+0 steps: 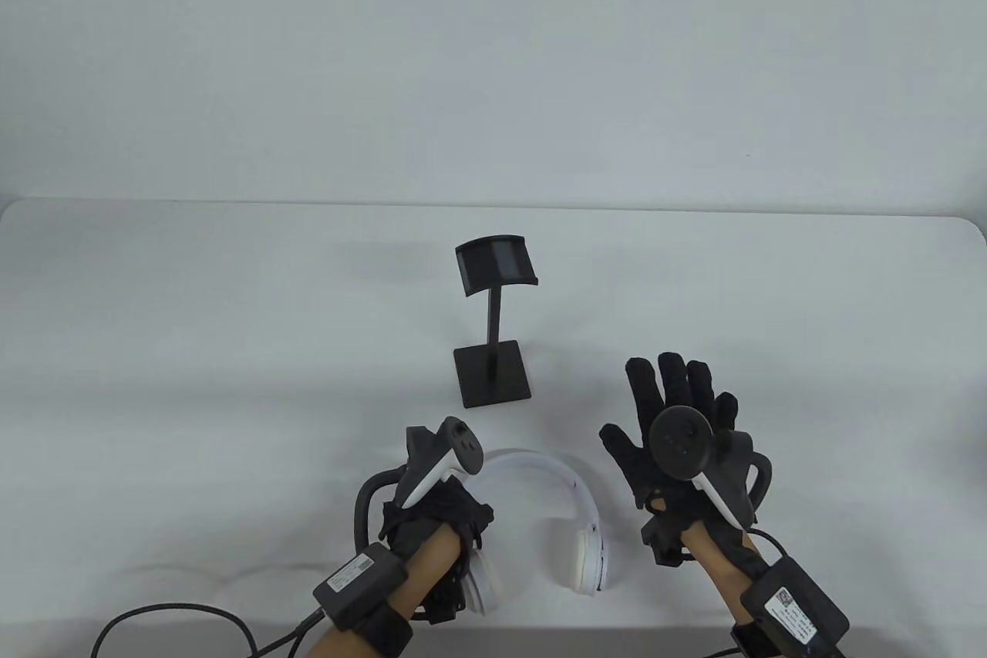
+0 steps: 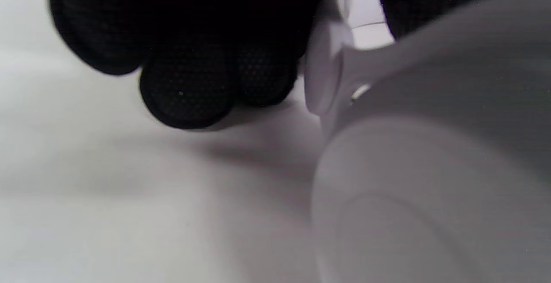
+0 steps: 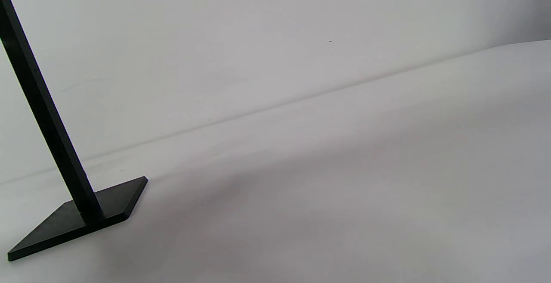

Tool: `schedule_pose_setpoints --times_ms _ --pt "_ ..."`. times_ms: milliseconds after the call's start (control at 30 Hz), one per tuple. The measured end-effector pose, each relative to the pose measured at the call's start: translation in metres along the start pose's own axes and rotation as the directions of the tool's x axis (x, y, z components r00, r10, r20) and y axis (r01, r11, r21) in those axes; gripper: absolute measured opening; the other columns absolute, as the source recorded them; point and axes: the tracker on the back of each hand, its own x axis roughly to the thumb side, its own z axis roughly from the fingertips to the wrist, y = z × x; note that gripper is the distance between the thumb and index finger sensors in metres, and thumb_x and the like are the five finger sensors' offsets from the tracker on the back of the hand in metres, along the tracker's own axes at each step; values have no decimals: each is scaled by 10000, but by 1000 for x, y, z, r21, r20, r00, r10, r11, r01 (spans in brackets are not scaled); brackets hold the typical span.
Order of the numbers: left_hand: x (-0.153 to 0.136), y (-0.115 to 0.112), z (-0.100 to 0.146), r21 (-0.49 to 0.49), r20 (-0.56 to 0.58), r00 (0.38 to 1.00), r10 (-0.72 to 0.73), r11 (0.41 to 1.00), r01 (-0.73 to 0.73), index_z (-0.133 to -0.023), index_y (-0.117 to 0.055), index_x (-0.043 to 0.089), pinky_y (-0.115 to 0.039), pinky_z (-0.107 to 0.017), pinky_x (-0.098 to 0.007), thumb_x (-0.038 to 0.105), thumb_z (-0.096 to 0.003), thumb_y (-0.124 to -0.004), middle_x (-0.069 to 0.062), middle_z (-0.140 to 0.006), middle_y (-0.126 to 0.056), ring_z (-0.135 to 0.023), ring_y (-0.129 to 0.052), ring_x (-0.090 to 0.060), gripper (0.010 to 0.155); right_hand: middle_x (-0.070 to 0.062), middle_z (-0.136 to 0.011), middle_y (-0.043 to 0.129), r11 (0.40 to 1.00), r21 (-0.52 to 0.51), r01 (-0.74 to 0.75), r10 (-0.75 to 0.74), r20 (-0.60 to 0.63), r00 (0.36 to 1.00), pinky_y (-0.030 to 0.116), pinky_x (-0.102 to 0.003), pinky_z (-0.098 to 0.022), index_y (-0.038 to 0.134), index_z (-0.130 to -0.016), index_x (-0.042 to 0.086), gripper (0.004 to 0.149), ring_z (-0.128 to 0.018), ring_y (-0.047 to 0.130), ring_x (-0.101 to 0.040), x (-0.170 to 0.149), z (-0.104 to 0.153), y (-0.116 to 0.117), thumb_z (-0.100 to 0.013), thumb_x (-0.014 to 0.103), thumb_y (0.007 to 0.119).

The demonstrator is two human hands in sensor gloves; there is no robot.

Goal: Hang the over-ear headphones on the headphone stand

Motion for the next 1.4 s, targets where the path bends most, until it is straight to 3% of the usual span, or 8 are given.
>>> schedule_pose_setpoints --times_ms 200,367,633,800,1100,1400 --pt "1 -2 -11 -40 -32 999 -7 999 5 -851 -629 169 -859 -307 -430 592 -394 -745 27 -550 -970 -391 -1066 -217 634 126 -1157 94 1000 0 7 -7 -5 1000 207 -619 -777 140 -1001 556 824 -1119 135 -250 -1 0 -1 -351 743 610" --pt "-3 -2 -18 -101 -28 999 31 994 -34 -834 -595 164 -862 -297 -420 550 -416 -744 33 -529 -961 -374 -1065 -200 588 127 -1157 98 1000 9 12 -12 -8 1000 210 -617 -778 143 -1002 554 823 -1119 137 -249 -2 -1 -1 -351 743 610" --pt "-11 -2 -16 -93 27 996 89 992 -86 -843 -596 160 -860 -291 -405 512 -431 -740 44 -529 -949 -364 -1054 -186 561 123 -1159 106 1000 6 27 -27 -15 1000 216 -617 -777 148 -1004 552 821 -1119 142 -251 -3 -2 -3 -352 742 609" --pt "-13 5 1 -13 68 993 98 995 -97 -844 -600 156 -858 -290 -409 500 -431 -743 37 -529 -950 -365 -1053 -193 557 123 -1159 108 999 3 39 -39 -20 999 219 -616 -778 151 -1004 550 820 -1118 142 -253 -5 -2 -5 -352 742 608" --pt "-16 49 61 218 187 975 119 963 -159 -847 -606 156 -849 -299 -424 493 -430 -744 25 -530 -947 -371 -1046 -212 553 121 -1160 111 998 -3 71 -71 -23 997 225 -615 -779 154 -1006 548 818 -1118 144 -251 -7 1 -10 -353 741 609" --pt "-25 107 109 472 244 959 145 846 -248 -852 -612 177 -838 -320 -435 492 -431 -749 17 -542 -942 -396 -1036 -229 544 119 -1160 113 997 -10 82 -82 -26 996 230 -613 -780 154 -1005 548 818 -1116 144 -258 -8 3 -13 -353 740 608"
